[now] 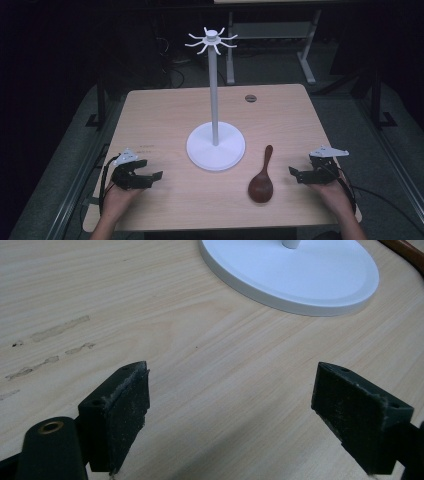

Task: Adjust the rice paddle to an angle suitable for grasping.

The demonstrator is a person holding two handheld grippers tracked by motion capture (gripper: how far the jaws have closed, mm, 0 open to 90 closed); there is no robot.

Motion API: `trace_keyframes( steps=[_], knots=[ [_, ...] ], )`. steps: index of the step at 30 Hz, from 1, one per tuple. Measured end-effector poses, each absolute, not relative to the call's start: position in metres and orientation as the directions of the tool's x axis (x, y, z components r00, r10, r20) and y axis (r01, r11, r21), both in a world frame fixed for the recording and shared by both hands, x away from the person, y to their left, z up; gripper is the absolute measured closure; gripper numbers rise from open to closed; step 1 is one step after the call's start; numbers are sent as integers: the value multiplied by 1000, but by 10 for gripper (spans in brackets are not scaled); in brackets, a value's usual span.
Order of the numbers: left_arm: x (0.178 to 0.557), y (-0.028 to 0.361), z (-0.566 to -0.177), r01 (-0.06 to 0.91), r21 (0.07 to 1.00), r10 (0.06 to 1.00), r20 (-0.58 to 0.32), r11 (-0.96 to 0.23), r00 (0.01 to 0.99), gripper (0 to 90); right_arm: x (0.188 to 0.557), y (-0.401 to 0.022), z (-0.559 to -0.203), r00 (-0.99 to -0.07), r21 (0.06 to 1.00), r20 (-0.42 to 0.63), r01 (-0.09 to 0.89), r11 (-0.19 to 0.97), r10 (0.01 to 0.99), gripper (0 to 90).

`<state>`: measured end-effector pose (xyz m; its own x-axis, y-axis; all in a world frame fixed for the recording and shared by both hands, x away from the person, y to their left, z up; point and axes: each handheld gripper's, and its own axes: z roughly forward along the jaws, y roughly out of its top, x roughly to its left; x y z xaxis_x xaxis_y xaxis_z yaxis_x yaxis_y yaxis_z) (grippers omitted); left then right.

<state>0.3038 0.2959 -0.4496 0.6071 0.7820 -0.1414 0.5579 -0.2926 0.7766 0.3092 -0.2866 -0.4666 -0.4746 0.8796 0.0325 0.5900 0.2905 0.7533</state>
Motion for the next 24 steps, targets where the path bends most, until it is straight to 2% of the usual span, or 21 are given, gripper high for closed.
trace_keyframes(
  steps=[2,10,11,13,15,16,17,19,24],
  knots=[
    [304,296,-450,566,772,781,-151,-289,606,149,310,-288,-466,-477,749,34,594,294,878,135],
    [304,292,-451,576,762,787,-147,-296,599,149,313,-283,-464,-491,731,56,613,299,869,270],
    [306,291,-450,567,767,785,-138,-301,604,149,314,-282,-465,-488,722,58,623,301,871,334],
    [306,291,-450,558,767,784,-118,-318,609,149,315,-282,-464,-485,722,66,626,294,872,359],
    [304,291,-450,565,765,785,-128,-310,605,149,317,-281,-461,-483,728,84,627,276,872,462],
    [304,292,-450,566,762,784,-128,-314,607,149,317,-281,-461,-483,728,84,627,276,872,462],
    [303,292,-450,562,766,783,-128,-313,609,150,318,-278,-460,-479,730,62,620,287,876,564],
    [303,292,-449,562,765,783,-126,-314,609,150,321,-276,-458,-473,734,46,613,292,880,675],
    [303,291,-449,560,767,782,-124,-315,611,150,333,-271,-455,-480,730,80,625,276,874,849]
  ],
)
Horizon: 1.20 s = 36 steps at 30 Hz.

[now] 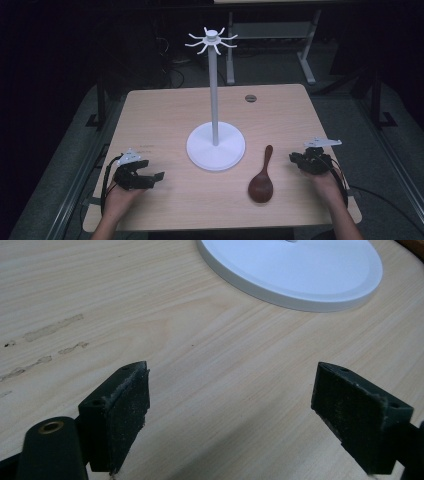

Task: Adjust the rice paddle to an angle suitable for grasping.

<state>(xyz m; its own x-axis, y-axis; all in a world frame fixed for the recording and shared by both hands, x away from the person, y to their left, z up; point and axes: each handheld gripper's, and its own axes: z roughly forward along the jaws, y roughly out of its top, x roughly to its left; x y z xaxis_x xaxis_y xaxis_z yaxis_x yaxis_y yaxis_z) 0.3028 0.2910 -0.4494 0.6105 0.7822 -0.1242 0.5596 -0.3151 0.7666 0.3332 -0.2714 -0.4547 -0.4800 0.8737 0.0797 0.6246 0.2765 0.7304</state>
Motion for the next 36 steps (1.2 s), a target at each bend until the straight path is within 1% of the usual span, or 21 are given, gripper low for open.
trace_keyframes(
  steps=[2,3,8,11,16,23,28,31,36],
  knots=[
    [303,292,-450,560,766,781,-126,-315,612,150,337,-268,-454,-487,727,88,628,278,869,892],
    [303,292,-449,561,766,782,-127,-313,610,150,338,-266,-454,-493,730,82,622,285,866,895],
    [303,292,-449,563,763,782,-125,-317,610,151,345,-258,-452,-513,729,65,610,310,856,896],
    [304,291,-450,565,767,785,-133,-305,605,150,352,-255,-450,-521,737,93,609,293,848,894],
    [305,290,-451,566,767,784,-137,-304,606,151,369,-247,-451,-531,739,96,604,297,842,894],
    [306,293,-450,560,773,779,-141,-299,610,151,373,-239,-457,-551,715,89,616,332,830,895],
    [306,294,-451,559,772,781,-136,-302,609,151,373,-235,-459,-569,719,82,602,347,818,895],
    [306,295,-451,562,770,780,-139,-303,611,150,373,-231,-463,-575,694,79,618,370,814,897],
    [306,296,-451,565,767,782,-138,-304,608,151,374,-227,-466,-587,687,72,615,387,806,897]
  ],
)
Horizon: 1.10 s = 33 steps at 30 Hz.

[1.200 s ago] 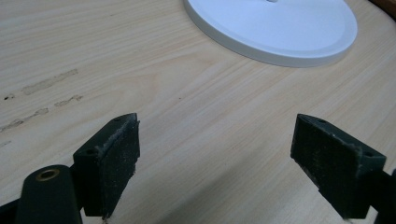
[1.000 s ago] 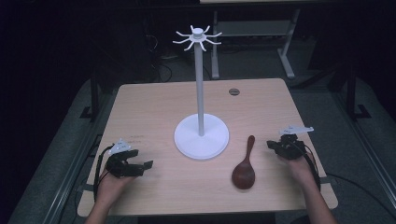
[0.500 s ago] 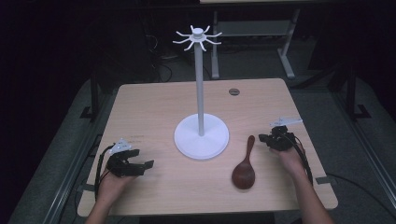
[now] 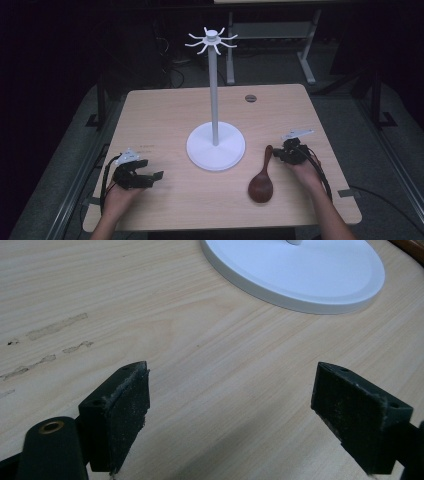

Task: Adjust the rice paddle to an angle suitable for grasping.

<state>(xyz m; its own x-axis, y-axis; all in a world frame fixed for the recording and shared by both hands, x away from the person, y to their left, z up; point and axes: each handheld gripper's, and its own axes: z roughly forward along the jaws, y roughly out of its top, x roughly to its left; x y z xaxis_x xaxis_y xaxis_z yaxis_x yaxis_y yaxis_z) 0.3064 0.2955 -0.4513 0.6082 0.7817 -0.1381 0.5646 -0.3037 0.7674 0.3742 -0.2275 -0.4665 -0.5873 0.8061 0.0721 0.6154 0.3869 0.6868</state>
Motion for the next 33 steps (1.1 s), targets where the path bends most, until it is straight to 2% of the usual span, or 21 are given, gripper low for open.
trace_keyframes(
  steps=[33],
  knots=[
    [306,296,-452,570,763,781,-142,-306,609,151,364,-192,-466,-678,677,89,579,455,730,897]
  ],
)
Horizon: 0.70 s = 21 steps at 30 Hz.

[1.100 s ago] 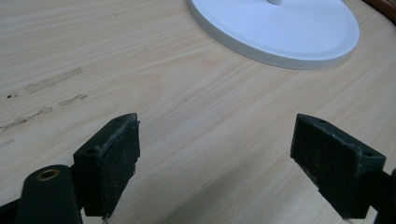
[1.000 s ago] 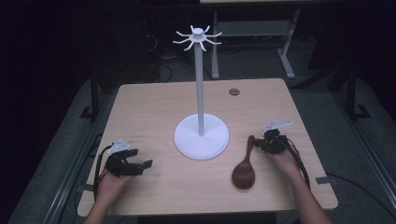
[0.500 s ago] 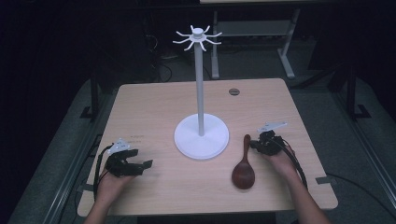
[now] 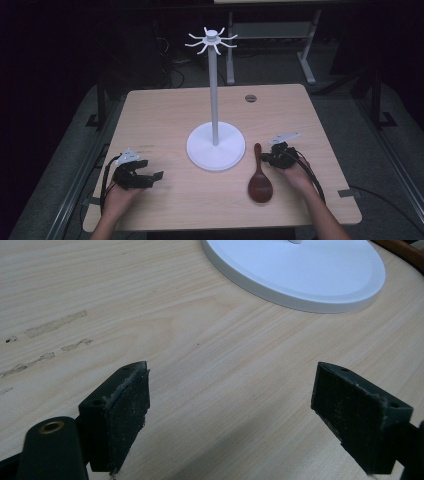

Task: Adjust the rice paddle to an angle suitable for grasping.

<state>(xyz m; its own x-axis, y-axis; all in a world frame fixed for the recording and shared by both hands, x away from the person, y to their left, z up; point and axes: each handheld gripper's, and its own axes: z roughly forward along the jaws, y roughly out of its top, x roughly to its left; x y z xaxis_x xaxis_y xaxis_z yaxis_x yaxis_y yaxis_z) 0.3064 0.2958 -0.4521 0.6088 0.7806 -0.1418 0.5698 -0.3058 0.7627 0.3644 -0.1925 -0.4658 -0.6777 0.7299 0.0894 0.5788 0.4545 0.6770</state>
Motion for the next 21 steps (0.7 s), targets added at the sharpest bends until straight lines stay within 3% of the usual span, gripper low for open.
trace_keyframes(
  steps=[10,21],
  knots=[
    [306,295,-452,567,766,780,-143,-303,609,151,360,-188,-460,-697,681,76,559,473,713,897],
    [307,295,-453,567,766,778,-146,-302,612,151,334,-168,-447,-770,670,104,522,528,629,897]
  ],
)
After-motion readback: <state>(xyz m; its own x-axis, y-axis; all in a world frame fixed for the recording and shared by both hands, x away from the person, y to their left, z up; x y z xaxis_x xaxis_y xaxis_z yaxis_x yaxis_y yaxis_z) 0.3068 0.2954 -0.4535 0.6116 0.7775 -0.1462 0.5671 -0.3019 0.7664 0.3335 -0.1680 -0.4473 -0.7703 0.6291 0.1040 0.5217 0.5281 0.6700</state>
